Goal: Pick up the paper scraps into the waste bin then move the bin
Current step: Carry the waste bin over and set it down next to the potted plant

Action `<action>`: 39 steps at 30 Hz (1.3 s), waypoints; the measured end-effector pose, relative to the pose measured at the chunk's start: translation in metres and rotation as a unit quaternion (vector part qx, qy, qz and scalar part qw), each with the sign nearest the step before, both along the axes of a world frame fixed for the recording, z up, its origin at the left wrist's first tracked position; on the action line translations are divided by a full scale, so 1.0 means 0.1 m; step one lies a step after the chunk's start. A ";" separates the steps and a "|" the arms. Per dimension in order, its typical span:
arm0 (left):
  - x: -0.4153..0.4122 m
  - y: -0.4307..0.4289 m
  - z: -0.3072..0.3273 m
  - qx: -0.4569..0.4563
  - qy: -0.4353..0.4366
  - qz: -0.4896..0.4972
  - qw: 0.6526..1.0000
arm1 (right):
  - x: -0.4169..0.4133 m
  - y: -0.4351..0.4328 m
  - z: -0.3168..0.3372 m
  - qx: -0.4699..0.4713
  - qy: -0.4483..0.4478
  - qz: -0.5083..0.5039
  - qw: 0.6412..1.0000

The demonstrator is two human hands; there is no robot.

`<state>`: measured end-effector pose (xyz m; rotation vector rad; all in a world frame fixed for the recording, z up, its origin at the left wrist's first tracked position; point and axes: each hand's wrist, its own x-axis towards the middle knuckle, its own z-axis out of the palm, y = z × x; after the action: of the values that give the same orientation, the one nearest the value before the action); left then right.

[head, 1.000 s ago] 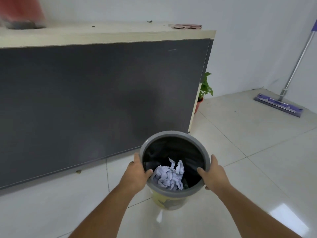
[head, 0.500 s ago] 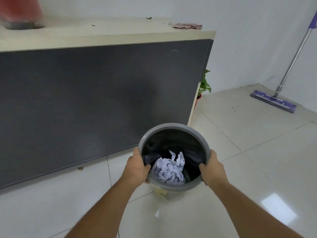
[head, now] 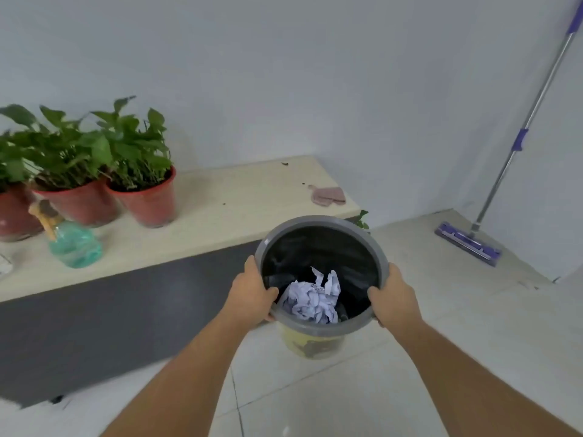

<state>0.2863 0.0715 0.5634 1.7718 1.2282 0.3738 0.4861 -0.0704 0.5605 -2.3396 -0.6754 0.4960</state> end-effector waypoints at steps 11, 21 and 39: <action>-0.24 -0.08 3.03 0.044 -0.055 0.015 0.997 | -0.15 -0.07 3.11 0.060 -0.019 0.010 0.998; -0.29 -0.21 3.78 0.057 -0.046 0.017 0.997 | -0.18 -0.24 3.86 0.080 -0.026 0.001 0.996; -0.29 -0.29 3.72 0.046 -0.022 0.022 0.998 | -0.11 -0.24 3.70 0.071 -0.009 0.017 0.997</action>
<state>0.2578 0.0427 0.9349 1.8067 1.2378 0.5001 0.4748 -0.0944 0.9304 -2.2052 -0.7362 0.4273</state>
